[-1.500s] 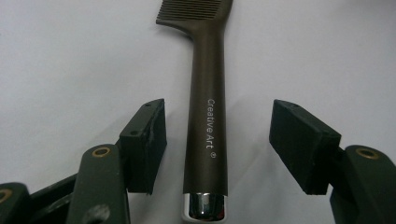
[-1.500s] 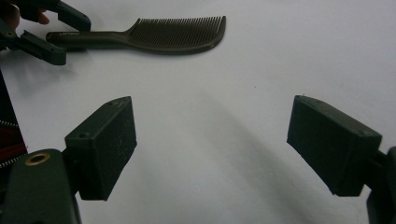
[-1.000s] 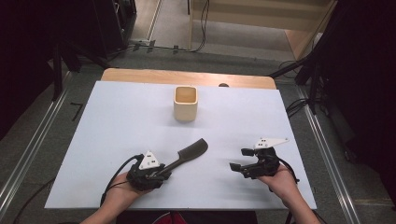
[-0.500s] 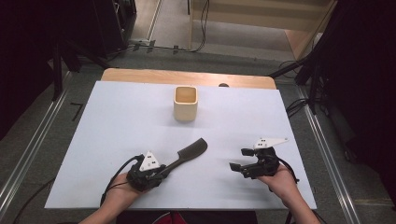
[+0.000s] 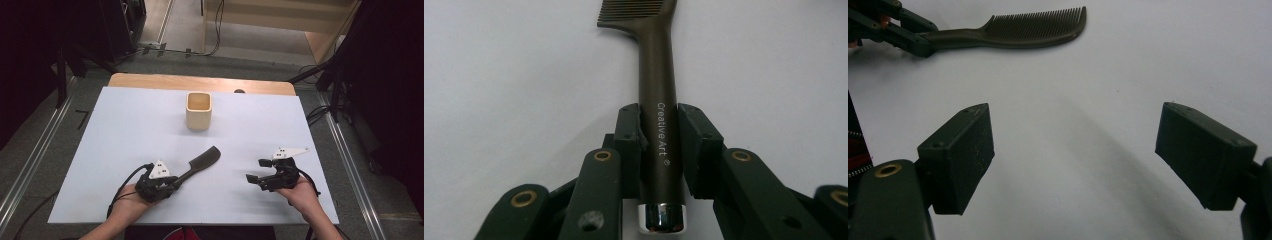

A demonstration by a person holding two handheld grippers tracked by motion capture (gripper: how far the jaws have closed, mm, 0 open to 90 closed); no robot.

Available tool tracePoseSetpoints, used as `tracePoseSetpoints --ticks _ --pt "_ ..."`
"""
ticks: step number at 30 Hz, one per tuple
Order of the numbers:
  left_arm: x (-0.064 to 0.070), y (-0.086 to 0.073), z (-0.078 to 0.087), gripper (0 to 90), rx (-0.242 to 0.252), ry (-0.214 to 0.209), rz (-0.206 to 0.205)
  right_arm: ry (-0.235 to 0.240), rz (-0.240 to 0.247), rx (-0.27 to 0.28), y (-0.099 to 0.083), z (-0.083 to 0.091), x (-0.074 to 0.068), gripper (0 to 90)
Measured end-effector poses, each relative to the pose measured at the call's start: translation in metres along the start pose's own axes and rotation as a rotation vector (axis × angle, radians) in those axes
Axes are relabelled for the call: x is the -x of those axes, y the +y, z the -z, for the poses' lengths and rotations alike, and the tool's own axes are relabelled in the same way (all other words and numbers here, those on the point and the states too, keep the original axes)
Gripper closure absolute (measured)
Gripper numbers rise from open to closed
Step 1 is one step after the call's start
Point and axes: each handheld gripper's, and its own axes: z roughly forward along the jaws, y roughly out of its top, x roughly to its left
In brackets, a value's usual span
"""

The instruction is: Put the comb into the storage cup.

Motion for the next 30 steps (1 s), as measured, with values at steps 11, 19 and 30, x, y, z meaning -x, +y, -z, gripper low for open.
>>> tracePoseSetpoints --ticks 11,19,30 --pt "-0.003 0.004 0.002 73.7 -0.019 -0.046 0.063 -0.003 -0.001 -0.003 0.0 0.0 0.0 14.2" --pt "-0.008 0.009 0.009 73.7 0.019 -0.089 0.123 -0.003 -0.003 0.003 0.0 0.001 0.0 14.2" --pt "-0.012 0.024 0.026 73.6 0.15 -0.155 0.16 -0.018 -0.01 0.035 0.005 0.003 -0.007 14.1"
